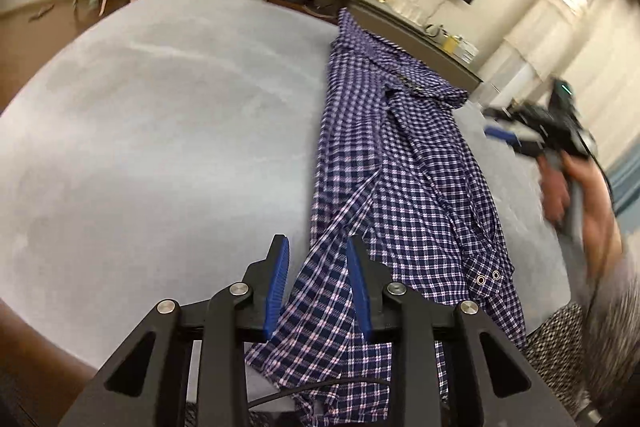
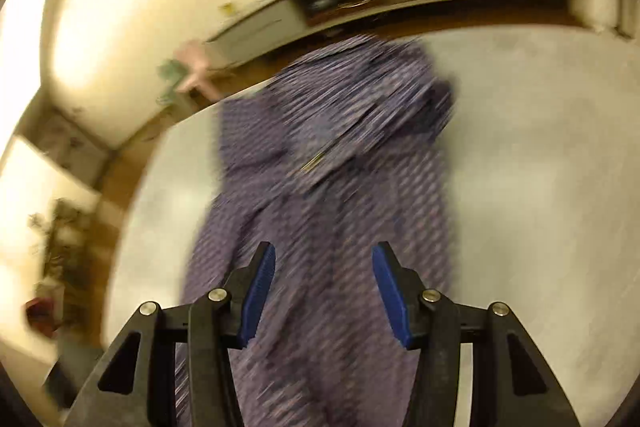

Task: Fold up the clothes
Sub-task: 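Release the shirt and smooth the folded strip with both grippers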

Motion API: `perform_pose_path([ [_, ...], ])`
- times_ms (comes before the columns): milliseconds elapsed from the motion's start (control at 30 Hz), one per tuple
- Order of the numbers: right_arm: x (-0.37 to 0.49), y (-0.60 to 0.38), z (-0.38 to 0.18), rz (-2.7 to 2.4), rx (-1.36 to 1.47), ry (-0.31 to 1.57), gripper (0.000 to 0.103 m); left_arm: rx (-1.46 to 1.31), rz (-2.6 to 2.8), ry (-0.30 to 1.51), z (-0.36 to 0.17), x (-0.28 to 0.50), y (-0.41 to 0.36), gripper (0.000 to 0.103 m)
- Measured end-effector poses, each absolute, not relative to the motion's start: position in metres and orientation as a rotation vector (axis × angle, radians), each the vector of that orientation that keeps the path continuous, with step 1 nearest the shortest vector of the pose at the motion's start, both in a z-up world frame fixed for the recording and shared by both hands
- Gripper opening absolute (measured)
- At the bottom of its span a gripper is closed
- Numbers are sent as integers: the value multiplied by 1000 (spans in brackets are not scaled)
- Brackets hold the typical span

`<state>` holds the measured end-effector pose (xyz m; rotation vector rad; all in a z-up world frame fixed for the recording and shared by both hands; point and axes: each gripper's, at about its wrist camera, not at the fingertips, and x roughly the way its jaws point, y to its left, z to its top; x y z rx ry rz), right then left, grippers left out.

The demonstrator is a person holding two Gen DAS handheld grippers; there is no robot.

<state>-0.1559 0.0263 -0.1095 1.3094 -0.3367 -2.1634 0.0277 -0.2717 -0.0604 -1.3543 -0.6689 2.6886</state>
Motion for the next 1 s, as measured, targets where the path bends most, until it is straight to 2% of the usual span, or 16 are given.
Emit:
perform_pose_path([
  [133, -63, -31, -130, -1874, 1272, -307, 54, -1410, 2655, -587, -65, 30, -253, 30],
  [233, -25, -76, -153, -1725, 1309, -236, 54, -1461, 2646, -492, -72, 38, -232, 34],
  [300, -19, -97, -161, -1731, 1329, -197, 54, -1504, 2669, -437, -76, 44, -224, 35],
  [400, -27, -116, -172, -1716, 1373, -288, 55, -1513, 2587, -432, -85, 54, -212, 34],
  [567, -33, -141, -186, -1759, 1442, -265, 55, -1287, 2380, -245, -61, 89, -151, 33],
  [667, -23, -137, -186, -1817, 1390, -164, 52, -1203, 2563, -293, -42, 95, -173, 35],
  [767, -18, -118, -183, -1874, 1372, -119, 49, -1408, 2849, -382, -60, 75, -224, 42],
  [867, -14, -103, -184, -1877, 1363, -125, 50, -1554, 2844, -426, -83, 55, -243, 45],
  [1000, -4, -94, -182, -1865, 1332, -143, 51, -1570, 2784, -214, -96, 44, -214, 47],
])
